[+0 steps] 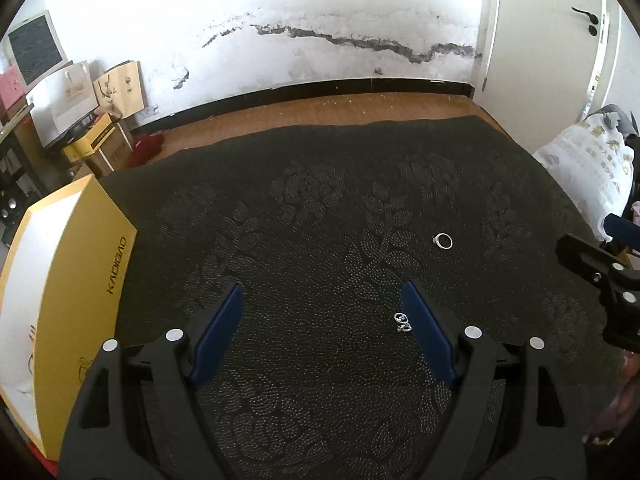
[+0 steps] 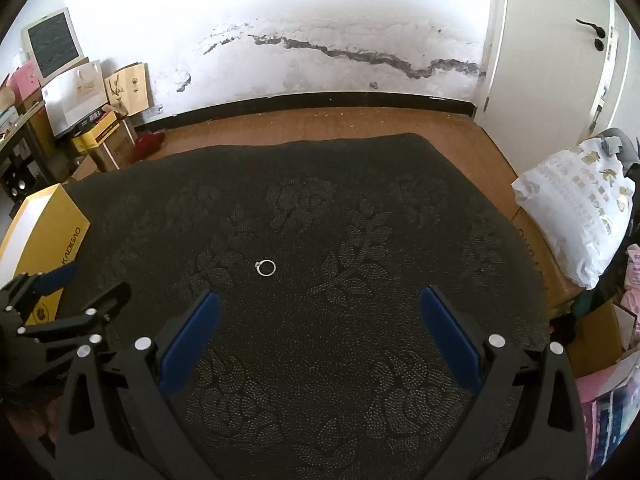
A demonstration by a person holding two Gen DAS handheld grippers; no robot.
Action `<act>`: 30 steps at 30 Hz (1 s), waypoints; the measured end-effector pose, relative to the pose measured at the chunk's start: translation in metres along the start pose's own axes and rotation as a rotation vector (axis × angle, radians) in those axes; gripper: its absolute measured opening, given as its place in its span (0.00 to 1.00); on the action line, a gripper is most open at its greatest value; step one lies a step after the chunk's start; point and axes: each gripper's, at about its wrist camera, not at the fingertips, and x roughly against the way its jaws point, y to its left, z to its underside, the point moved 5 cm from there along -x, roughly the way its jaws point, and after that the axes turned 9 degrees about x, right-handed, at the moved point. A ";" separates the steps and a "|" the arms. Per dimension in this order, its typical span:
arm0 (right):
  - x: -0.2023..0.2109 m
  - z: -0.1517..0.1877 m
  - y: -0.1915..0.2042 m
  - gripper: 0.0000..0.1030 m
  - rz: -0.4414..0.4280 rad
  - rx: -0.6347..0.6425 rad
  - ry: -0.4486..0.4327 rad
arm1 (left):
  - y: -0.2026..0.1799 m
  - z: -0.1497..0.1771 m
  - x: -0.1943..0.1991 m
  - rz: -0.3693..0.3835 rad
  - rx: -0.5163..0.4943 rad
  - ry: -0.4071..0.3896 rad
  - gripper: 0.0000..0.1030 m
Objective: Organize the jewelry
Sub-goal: 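Move the left tool over the small silver charm on the rug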
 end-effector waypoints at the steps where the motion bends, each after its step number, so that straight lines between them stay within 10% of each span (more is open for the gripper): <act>1: 0.000 -0.001 0.001 0.94 -0.002 0.001 -0.001 | 0.000 0.000 -0.001 0.000 0.002 0.001 0.77; 30: -0.006 0.003 -0.021 0.94 -0.019 -0.040 0.001 | -0.034 0.043 -0.075 0.033 0.057 0.119 0.87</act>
